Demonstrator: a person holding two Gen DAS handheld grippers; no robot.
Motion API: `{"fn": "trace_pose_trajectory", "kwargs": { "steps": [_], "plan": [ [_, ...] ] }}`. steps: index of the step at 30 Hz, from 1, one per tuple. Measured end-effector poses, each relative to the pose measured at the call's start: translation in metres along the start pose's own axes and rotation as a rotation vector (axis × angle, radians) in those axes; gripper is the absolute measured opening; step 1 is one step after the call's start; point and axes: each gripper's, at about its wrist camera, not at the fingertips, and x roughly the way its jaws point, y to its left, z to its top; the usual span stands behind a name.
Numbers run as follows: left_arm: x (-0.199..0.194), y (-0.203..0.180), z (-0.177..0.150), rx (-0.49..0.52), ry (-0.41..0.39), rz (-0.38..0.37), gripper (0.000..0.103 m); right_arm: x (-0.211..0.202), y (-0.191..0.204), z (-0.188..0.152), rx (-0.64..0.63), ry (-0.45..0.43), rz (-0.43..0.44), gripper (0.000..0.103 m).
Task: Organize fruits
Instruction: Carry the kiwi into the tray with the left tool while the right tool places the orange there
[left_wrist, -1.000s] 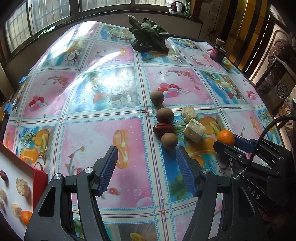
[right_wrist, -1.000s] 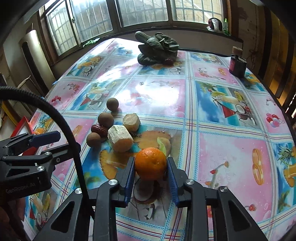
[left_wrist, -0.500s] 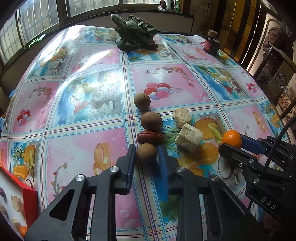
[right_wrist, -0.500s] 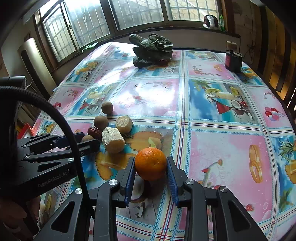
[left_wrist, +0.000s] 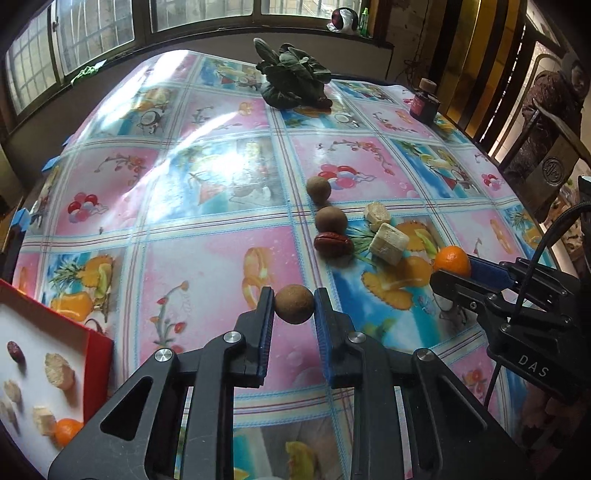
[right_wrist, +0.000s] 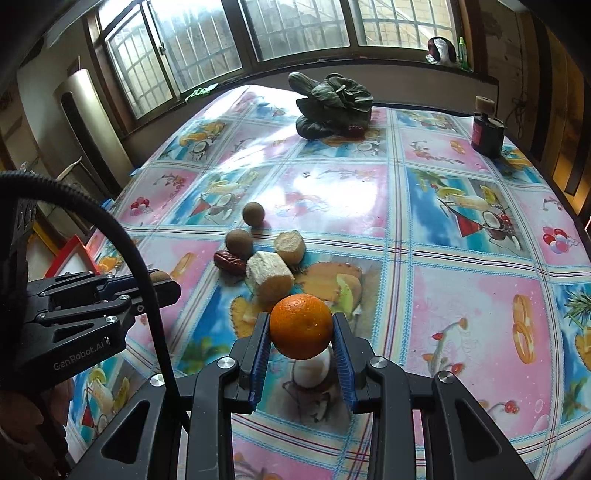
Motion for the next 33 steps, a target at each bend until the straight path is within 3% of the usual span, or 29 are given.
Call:
{"fn": "trace_pose_trajectory", "kwargs": {
  "steps": [19, 33],
  "plan": [
    [-0.079, 0.084, -0.046, -0.122, -0.086, 0.219, 0.021, -0.011, 0.117, 0.000, -0.146, -0.017, 0.180, 0.032],
    [-0.127, 0.196, -0.092, -0.316, -0.093, 0.338, 0.021, -0.004, 0.225, 0.000, -0.314, 0.010, 0.342, 0.031]
  ]
}}
